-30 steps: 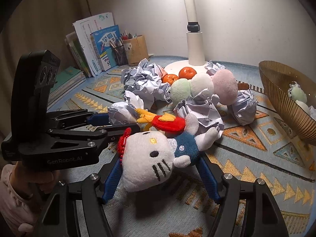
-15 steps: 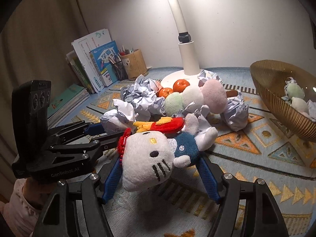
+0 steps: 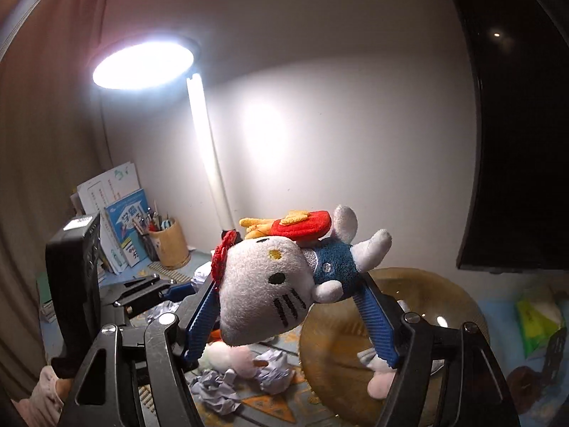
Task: Organize objects
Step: 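Carry the Hello Kitty and paper ball into the glass bowl and release both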
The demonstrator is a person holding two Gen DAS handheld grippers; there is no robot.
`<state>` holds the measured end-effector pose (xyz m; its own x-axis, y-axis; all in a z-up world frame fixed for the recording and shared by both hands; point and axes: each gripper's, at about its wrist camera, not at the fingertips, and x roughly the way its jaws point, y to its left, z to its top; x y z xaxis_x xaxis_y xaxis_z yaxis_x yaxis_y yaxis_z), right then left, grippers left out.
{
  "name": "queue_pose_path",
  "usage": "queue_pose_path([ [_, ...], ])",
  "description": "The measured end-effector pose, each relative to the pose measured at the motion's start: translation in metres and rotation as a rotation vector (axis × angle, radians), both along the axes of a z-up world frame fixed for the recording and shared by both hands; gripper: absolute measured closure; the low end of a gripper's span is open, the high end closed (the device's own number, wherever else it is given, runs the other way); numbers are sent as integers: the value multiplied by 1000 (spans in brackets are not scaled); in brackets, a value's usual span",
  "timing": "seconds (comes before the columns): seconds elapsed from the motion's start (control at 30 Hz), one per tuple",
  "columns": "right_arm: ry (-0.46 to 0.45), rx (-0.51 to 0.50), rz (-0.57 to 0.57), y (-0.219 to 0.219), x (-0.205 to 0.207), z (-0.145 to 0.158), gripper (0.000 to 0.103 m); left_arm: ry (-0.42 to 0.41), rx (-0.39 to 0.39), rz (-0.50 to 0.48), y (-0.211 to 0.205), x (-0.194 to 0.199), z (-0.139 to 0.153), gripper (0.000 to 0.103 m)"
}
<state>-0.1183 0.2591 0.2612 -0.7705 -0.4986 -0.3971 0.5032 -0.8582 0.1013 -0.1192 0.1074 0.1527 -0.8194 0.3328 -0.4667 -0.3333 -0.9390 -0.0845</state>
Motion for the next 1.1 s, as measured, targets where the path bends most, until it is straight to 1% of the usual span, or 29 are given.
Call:
queue_pose_path([
  [0.07,12,-5,-64,9,-15,6,31,1,17,-9,15,-17,-2,62],
  [0.17,14,-56,-97,24,-31,7,31,1,44,-22,34,-35,-5,62],
  [0.23,3,-69,-114,32,-39,1,31,3,72,-24,43,-44,-10,62],
  [0.27,-9,-64,-126,34,-43,-2,31,14,74,-18,48,-46,-12,62],
  [0.33,-27,-50,-155,40,-49,-8,31,-5,30,-50,61,-50,-19,62],
  [0.4,-48,-46,-186,49,-56,-12,31,-5,16,-63,66,-51,-25,62],
  [0.47,-59,-67,-201,58,-60,-14,31,-27,35,-76,69,-55,-27,62],
  [0.5,-60,-76,-201,60,-60,-14,31,-27,42,-84,70,-55,-28,62],
  [0.6,-61,-88,-203,64,-61,-13,31,-18,29,-102,75,-53,-28,62],
  [0.7,-68,-100,-205,65,-64,-15,30,-24,56,-116,77,-54,-31,62],
  [0.77,-56,-88,-226,65,-68,-17,20,-23,68,-128,77,-55,-35,58],
  [0.8,-55,-82,-232,64,-70,-18,0,-35,73,-141,77,-57,-37,56],
  [0.83,-62,-81,-230,63,-73,-22,0,-63,75,-150,79,-60,-40,43],
  [0.87,-90,-78,-228,62,-79,-26,0,-116,64,-153,82,-66,-45,0],
  [0.9,-120,-69,-232,60,-85,-31,0,-159,39,-150,86,-72,-51,1],
  [0.93,-140,-52,-244,58,-90,-36,0,-167,11,-134,89,-75,-56,0],
  [1.0,-173,0,-273,51,-99,-44,0,-152,-42,-92,95,-77,-62,0],
  [1.03,-188,25,-280,47,-103,-46,0,-158,-56,-90,95,-78,-63,0],
  [1.1,-200,47,-280,40,-107,-47,0,-158,-58,-99,98,-74,-64,0],
])
